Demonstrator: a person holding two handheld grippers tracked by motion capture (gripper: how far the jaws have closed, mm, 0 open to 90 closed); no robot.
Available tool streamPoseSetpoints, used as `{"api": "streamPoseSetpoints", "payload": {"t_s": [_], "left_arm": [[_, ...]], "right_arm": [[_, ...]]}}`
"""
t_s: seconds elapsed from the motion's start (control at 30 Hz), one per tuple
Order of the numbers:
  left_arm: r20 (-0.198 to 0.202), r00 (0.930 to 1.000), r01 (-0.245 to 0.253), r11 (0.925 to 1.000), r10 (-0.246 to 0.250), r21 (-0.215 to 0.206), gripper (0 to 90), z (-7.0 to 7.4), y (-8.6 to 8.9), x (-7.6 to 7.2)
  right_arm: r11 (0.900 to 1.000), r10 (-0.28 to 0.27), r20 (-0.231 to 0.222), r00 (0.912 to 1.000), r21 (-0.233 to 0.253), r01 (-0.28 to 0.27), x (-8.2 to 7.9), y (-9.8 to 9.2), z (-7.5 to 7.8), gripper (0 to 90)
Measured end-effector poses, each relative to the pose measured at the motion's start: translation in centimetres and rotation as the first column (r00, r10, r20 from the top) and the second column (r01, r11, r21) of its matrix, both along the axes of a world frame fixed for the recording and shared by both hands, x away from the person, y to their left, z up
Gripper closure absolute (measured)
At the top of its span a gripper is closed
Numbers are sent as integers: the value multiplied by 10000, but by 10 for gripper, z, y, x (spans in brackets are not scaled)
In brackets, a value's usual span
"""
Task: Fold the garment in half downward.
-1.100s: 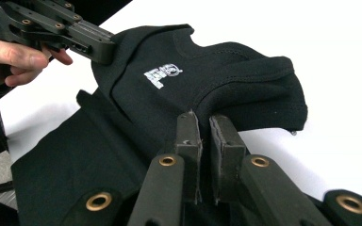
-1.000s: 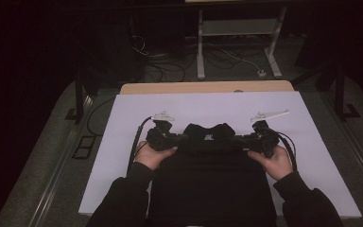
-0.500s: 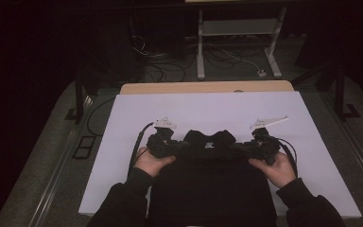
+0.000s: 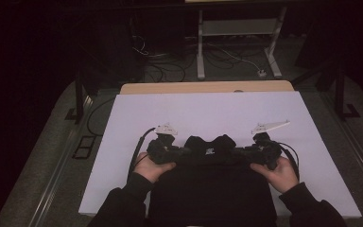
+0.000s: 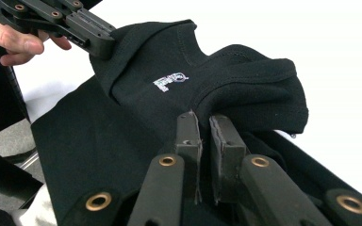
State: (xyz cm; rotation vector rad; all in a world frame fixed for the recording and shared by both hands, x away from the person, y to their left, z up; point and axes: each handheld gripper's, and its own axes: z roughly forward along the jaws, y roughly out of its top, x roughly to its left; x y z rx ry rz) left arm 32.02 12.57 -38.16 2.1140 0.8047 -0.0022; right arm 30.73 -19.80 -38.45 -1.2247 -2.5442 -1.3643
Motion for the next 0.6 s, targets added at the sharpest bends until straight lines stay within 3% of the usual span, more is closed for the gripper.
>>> {"api": "streamPoseSetpoints", "payload": {"t_s": [0.6], "left_arm": [[-213,9977,650,9974,-643,313,837,-5,-4,-18]], "right_arm": [[9989,458,-371,9983,-100,-462,-14,2,-7,817]]}}
